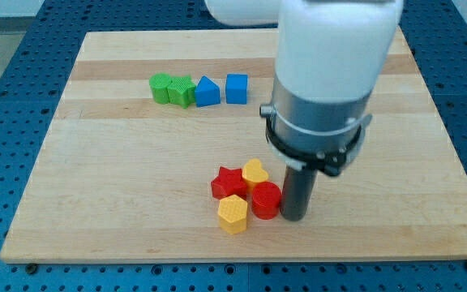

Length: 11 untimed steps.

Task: Separate yellow heart from red circle

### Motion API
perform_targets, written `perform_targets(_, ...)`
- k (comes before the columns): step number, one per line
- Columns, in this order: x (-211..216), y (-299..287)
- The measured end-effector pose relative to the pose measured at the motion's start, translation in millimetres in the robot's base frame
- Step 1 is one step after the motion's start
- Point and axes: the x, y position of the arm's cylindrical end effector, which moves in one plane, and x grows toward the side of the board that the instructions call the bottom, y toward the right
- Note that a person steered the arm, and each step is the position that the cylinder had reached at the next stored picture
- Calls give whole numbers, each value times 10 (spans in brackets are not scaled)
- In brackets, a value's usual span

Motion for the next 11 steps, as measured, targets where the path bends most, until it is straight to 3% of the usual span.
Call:
perform_targets(2, -656, -256)
perform_targets(3, -774, -367)
perform_targets(5, -95, 268)
perform_targets(6, 229, 54)
perform_targets(7, 251, -404)
perform_targets(9, -559, -530)
perform_targets(11, -771, -497)
